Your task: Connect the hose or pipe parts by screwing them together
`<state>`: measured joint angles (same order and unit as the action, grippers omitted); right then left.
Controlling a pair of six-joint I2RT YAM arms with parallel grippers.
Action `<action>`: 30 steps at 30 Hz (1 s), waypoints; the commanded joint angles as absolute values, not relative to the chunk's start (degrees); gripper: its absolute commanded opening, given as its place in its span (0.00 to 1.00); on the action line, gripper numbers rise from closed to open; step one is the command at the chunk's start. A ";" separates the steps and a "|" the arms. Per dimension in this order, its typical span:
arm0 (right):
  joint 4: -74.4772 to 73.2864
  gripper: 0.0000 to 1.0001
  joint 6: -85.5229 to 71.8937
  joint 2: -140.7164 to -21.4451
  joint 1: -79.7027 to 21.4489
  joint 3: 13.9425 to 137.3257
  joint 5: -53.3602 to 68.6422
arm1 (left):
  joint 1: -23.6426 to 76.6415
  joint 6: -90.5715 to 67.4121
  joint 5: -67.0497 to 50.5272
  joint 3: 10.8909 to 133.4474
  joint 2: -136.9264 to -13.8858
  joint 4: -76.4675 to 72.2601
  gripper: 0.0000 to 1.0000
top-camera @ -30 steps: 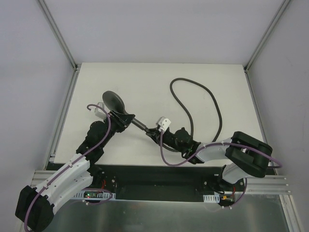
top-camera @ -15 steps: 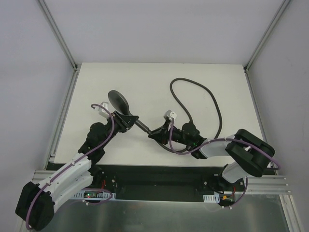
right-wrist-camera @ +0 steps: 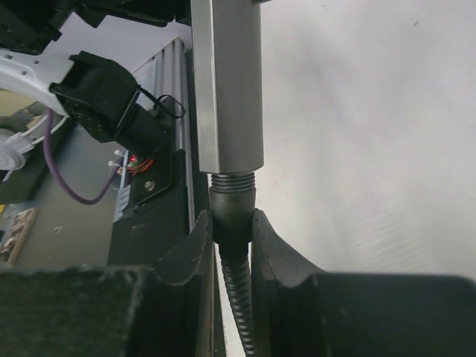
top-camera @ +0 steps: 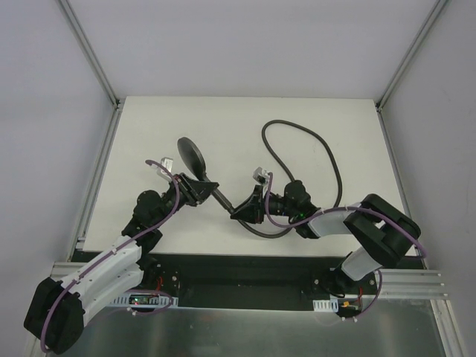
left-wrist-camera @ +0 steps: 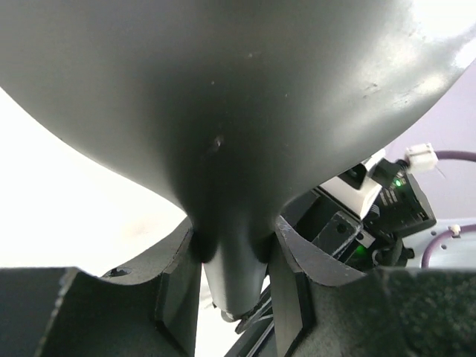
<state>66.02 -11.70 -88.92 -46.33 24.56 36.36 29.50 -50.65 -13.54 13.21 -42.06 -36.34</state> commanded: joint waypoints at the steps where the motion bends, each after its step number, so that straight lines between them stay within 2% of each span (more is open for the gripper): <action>1: 87.80 0.01 -17.48 -88.95 -45.70 31.99 42.44 | 31.46 -50.80 -27.51 13.45 -43.50 -41.83 0.00; 7: 87.80 0.01 -20.39 -90.35 -45.53 33.92 46.58 | 31.46 -48.52 -27.95 13.89 -43.77 -40.87 0.00; 16: 87.89 0.01 -20.92 -91.23 -45.35 32.87 42.81 | 31.46 -48.25 -25.58 13.45 -42.63 -38.86 0.00; 20: 87.72 0.16 -20.21 -90.79 -45.09 31.38 37.54 | 31.46 -47.99 -20.85 13.36 -40.78 -34.55 0.00; 21: 87.80 0.25 -20.21 -90.79 -44.91 31.20 36.57 | 31.38 -47.81 -19.87 14.06 -40.61 -33.32 0.00; 23: 87.80 0.29 -20.30 -91.05 -45.00 31.20 36.21 | 31.38 -47.72 -17.41 15.29 -40.25 -27.72 0.00; 25: 87.63 0.40 -20.39 -91.40 -44.91 30.85 35.60 | 31.46 -48.60 -12.85 17.57 -40.34 -22.96 0.00; 26: 87.63 0.49 -20.30 -91.67 -44.91 30.59 35.33 | 31.46 -49.13 -11.27 18.54 -40.52 -18.33 0.00; 30: 87.71 0.62 -18.37 -92.37 -45.09 26.99 33.58 | 31.46 -50.36 -5.72 21.97 -41.57 -12.84 0.00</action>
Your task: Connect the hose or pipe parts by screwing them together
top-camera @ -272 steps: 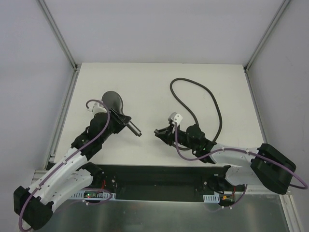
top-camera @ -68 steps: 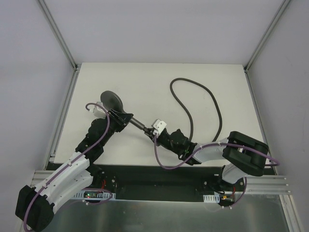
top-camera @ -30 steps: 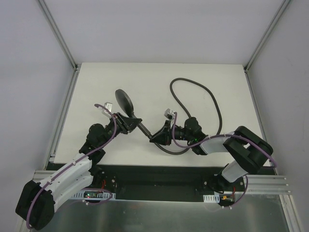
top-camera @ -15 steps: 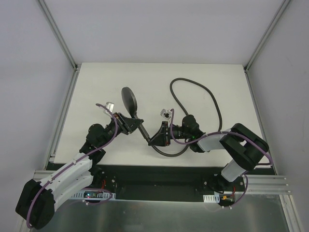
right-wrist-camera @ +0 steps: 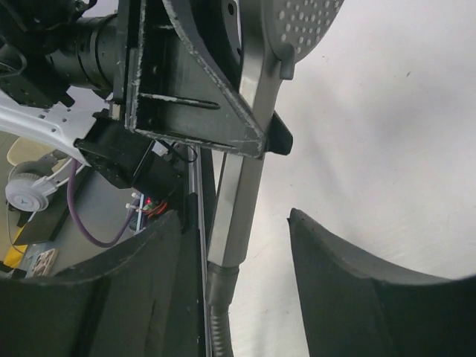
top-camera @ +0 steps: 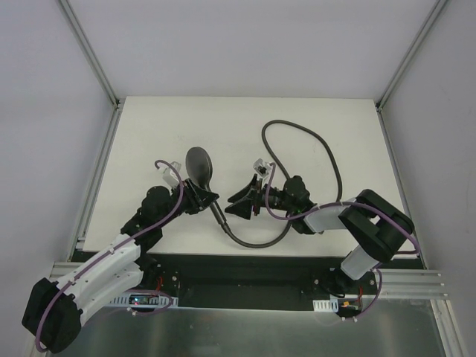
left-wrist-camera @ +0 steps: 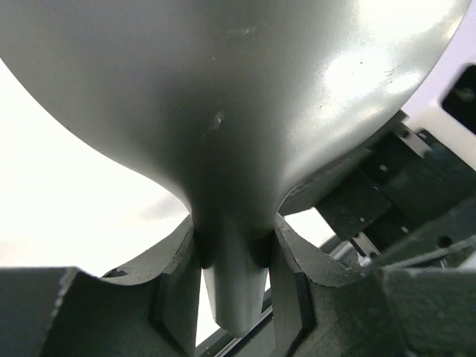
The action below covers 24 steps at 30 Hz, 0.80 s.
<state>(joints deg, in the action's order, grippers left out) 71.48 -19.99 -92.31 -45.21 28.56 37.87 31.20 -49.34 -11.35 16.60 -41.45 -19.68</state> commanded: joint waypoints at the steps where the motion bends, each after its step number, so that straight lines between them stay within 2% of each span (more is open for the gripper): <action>1: 87.80 0.64 -17.76 -92.11 -45.09 25.59 33.31 | 31.38 -50.88 -3.80 22.15 -41.57 -12.14 0.00; 2: 87.72 0.70 -17.23 -91.76 -45.09 24.79 32.88 | 31.38 -51.15 -2.91 22.24 -41.66 -11.78 0.00; 5: 84.92 0.74 -14.07 -89.39 -45.17 23.12 30.51 | 31.46 -52.47 1.22 22.67 -41.57 -9.85 0.00; 7: 75.62 0.75 -9.95 -85.53 -46.75 23.29 27.00 | 31.38 -53.26 3.85 23.03 -41.40 -8.70 0.00; 12: 49.09 0.75 12.81 -75.78 -57.71 27.86 5.12 | 31.46 -54.66 9.04 24.78 -41.75 -4.93 0.00; 18: 38.42 0.74 25.29 -75.67 -66.60 33.65 -8.68 | 31.46 -57.82 13.44 29.17 -43.06 1.83 0.00; 24: 37.71 0.76 31.98 -80.50 -73.65 36.65 -20.64 | 31.38 -61.95 13.71 31.46 -43.06 4.91 0.00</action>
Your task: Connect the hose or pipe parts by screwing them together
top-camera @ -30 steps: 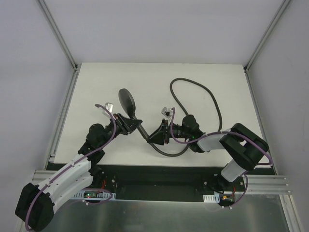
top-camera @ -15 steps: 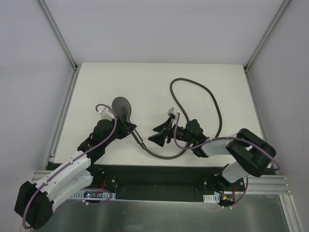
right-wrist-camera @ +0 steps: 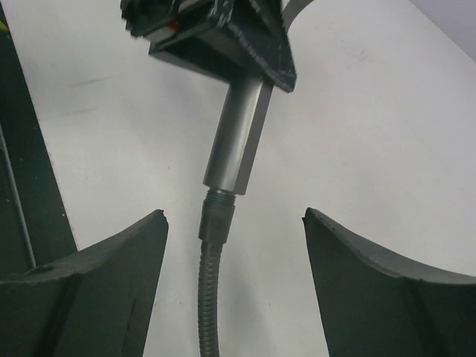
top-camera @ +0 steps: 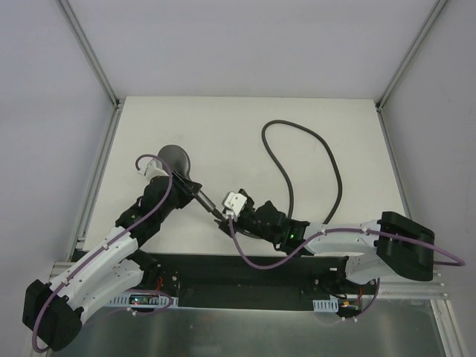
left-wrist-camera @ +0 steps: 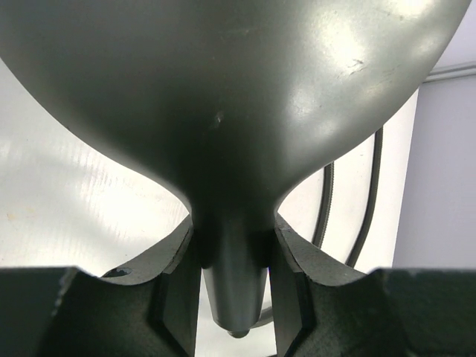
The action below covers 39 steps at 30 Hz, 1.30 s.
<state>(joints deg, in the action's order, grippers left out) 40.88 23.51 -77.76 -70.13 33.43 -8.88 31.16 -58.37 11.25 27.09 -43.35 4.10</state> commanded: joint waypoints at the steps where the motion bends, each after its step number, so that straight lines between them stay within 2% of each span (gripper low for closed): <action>1: 37.62 0.76 32.51 -81.20 -74.09 37.52 -21.52 | 31.38 -62.22 13.62 31.81 -43.15 5.44 0.00; 9: 37.53 0.74 34.36 -87.97 -75.67 42.27 -23.37 | 31.46 -65.04 13.01 33.22 -42.81 7.73 0.00; 12: 38.05 0.67 35.33 -89.73 -76.02 43.42 -25.31 | 31.46 -65.65 12.57 33.22 -42.45 8.17 0.00; 18: 39.20 0.38 34.90 -91.58 -75.94 45.17 -25.58 | 31.46 -68.90 10.46 32.08 -40.35 8.61 0.00; 19: 39.20 0.26 34.54 -91.41 -75.85 45.26 -25.40 | 31.46 -68.99 10.46 31.99 -40.17 8.61 0.00; 22: 39.20 0.09 32.44 -90.88 -75.41 45.00 -22.69 | 31.46 -68.73 10.11 31.47 -39.64 8.70 0.00; 25: 40.77 0.01 26.21 -88.52 -72.87 43.34 -13.12 | 31.38 -67.51 9.41 30.59 -39.11 8.00 0.00; 28: 42.71 0.01 20.15 -87.37 -69.00 41.93 1.87 | 31.46 -64.61 7.30 27.79 -37.80 5.11 0.00; 30: 43.50 0.01 17.68 -87.27 -66.02 41.75 7.70 | 31.38 -63.72 6.51 25.94 -35.69 1.87 0.00; 34: 56.72 0.01 4.62 -89.46 -59.34 39.47 28.49 | 31.46 -61.44 3.53 19.18 -31.82 -7.01 0.00; 37: 69.99 0.01 -4.45 -92.53 -54.50 37.88 38.63 | 31.46 -60.29 2.38 15.83 -29.45 -12.72 0.00; 39: 74.60 0.01 -10.88 -93.69 -52.56 37.71 41.21 | 31.46 -59.42 1.32 14.77 -28.65 -14.93 0.00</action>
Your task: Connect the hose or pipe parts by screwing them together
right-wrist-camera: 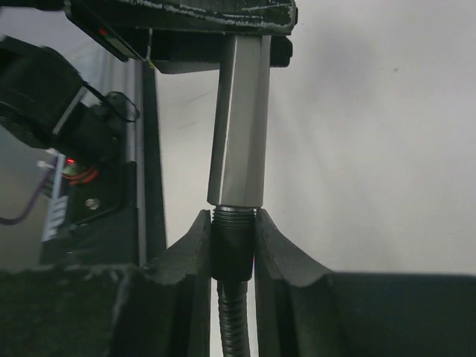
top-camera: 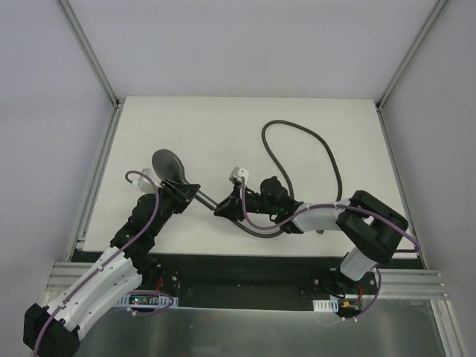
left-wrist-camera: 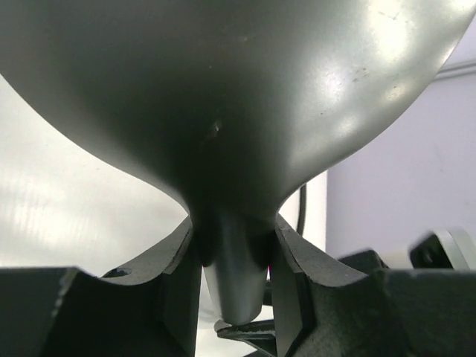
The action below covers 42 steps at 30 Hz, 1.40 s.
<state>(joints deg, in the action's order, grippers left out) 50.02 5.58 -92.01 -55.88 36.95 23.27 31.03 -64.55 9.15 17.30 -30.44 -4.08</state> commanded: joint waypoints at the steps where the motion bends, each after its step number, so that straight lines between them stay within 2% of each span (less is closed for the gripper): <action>1: 76.71 0.01 -12.20 -94.30 -52.12 37.79 42.53 | 31.46 -59.07 1.06 14.24 -28.65 -16.42 0.00; 5: 76.99 0.02 -13.71 -94.75 -50.98 37.44 42.89 | 31.46 -58.36 1.14 13.45 -29.53 -17.49 0.00; 7: 75.86 0.26 -13.89 -94.14 -50.45 36.57 41.32 | 31.46 -58.53 2.46 14.06 -30.06 -16.70 0.00; 8: 74.89 0.34 -13.54 -93.61 -50.36 36.04 40.00 | 31.38 -58.88 3.16 14.76 -30.58 -14.00 0.00; 9: 73.40 0.47 -11.71 -92.82 -50.27 35.60 38.69 | 31.46 -59.32 4.64 15.72 -31.19 -12.23 0.00; 11: 66.73 0.64 -8.54 -89.75 -50.27 34.19 33.59 | 31.46 -61.16 6.67 19.76 -33.64 -7.06 0.00; 12: 64.62 0.78 -7.05 -88.69 -50.36 33.67 31.83 | 31.38 -61.61 7.38 21.08 -34.62 -3.20 0.00; 15: 57.24 0.86 -0.98 -82.82 -51.32 31.73 24.19 | 31.46 -62.84 8.79 24.43 -37.26 -0.62 0.00; 20: 36.32 0.87 16.22 -77.26 -58.44 34.79 6.35 | 31.46 -63.29 11.15 26.72 -38.84 -0.35 0.00; 23: 34.28 0.85 17.14 -77.25 -59.15 34.98 5.01 | 31.46 -61.27 15.88 28.12 -39.11 3.94 0.00; 27: 32.61 0.73 17.84 -82.42 -59.15 37.08 6.85 | 31.20 -57.14 26.24 31.54 -38.50 12.20 0.00; 32: 40.33 0.63 17.58 -90.08 -59.33 37.79 14.23 | 29.97 -53.53 30.50 34.72 -36.92 18.36 0.00; 42: 53.43 0.57 19.86 -101.15 -61.17 38.06 18.73 | 26.28 -58.71 23.82 31.91 -36.39 23.12 0.00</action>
